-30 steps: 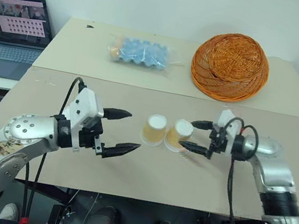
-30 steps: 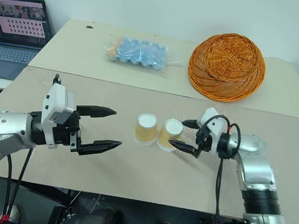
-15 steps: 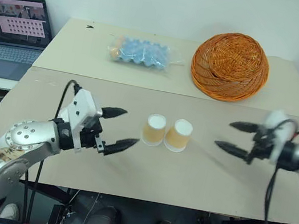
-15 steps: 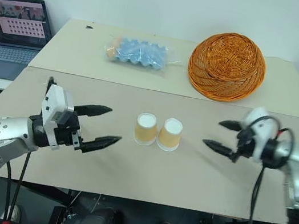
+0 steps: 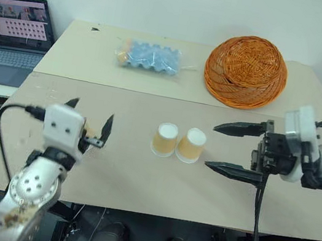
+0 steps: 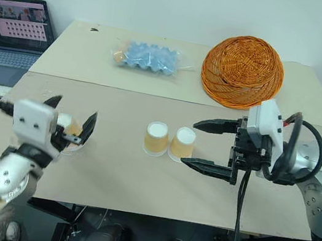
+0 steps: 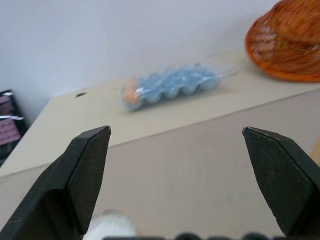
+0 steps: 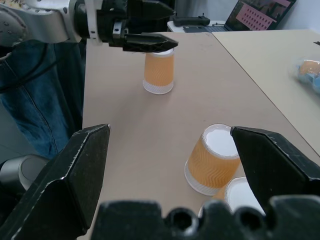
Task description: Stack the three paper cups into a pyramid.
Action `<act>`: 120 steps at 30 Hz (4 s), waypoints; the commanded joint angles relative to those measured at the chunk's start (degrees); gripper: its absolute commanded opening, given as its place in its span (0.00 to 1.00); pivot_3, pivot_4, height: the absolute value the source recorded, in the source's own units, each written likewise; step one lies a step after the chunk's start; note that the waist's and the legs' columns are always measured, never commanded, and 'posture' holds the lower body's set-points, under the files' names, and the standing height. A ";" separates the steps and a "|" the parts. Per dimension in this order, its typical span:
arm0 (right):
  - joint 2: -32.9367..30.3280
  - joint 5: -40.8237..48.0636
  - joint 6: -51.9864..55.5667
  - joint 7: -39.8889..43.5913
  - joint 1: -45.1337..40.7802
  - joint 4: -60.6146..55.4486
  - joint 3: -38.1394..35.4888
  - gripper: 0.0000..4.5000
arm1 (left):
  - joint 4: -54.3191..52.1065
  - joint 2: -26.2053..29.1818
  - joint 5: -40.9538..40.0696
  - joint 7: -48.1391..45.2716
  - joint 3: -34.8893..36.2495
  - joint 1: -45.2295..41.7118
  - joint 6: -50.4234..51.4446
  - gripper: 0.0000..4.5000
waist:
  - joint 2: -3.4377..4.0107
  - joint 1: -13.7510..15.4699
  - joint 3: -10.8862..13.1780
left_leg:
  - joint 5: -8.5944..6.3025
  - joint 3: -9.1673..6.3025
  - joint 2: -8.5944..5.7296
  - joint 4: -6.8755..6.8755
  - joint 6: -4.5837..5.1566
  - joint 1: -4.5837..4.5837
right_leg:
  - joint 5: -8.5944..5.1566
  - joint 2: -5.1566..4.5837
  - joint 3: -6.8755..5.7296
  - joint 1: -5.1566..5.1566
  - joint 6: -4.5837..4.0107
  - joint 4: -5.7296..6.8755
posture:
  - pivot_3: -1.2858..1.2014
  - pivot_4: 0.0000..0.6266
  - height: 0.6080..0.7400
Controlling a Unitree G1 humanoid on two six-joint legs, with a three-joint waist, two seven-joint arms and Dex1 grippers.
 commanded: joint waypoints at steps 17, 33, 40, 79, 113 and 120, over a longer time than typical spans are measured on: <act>0.35 0.41 -1.18 -1.07 -1.31 -0.89 -0.62 1.00 | 13.94 -5.66 0.90 -8.37 4.99 -2.09 -5.89 1.00 | -0.05 1.27 -0.02 | -0.06 -0.02 -0.03 0.06 0.07 0.00 | -0.01 -0.09 -0.11 -0.16 -0.02 -0.01 | 0.52 0.24 0.90; -0.23 0.12 -1.30 -3.21 0.47 -2.24 -1.89 1.00 | 22.25 -5.10 0.85 -10.58 7.90 -8.45 -8.25 1.00 | -0.05 1.23 -0.02 | -0.06 0.00 -0.02 0.06 0.08 0.00 | 0.00 -0.10 -0.10 -0.14 0.00 -0.01 | 0.52 0.24 0.90; -0.45 -0.35 -1.39 -3.48 0.91 -2.40 -1.80 1.00 | 22.68 -5.31 0.77 -11.42 7.70 -9.10 -9.24 0.75 | -0.05 1.22 -0.02 | -0.07 0.00 -0.01 0.06 0.07 0.00 | 0.00 -0.10 -0.09 -0.16 0.00 -0.01 | 0.52 0.24 0.90; 2.01 -4.75 -2.20 -18.77 12.18 -9.13 -9.20 1.00 | 81.27 -4.68 -13.06 -74.99 -15.24 -77.17 -13.99 0.52 | -0.20 0.43 0.06 | 0.16 0.08 -0.13 0.26 0.60 -0.25 | -0.03 0.12 -0.13 -0.02 0.26 0.02 | 0.52 0.24 0.90; 1.94 -1.96 -1.76 -21.43 14.49 -11.55 -11.13 1.00 | 84.21 -7.19 -5.11 -80.38 -17.42 -74.96 -18.49 0.52 | -0.20 0.43 0.06 | 0.11 0.03 -0.12 0.39 0.68 -0.35 | -0.03 0.11 -0.12 -0.06 0.27 0.07 | 0.52 0.24 0.90; 1.90 -1.56 -1.77 -21.48 15.14 -12.08 -11.45 1.00 | 86.07 -7.43 -4.17 -79.78 -17.70 -75.10 -19.75 0.52 | -0.20 0.43 0.06 | 0.11 0.03 -0.12 0.41 0.68 -0.35 | -0.03 0.11 -0.13 -0.06 0.27 0.09 | 0.52 0.24 0.90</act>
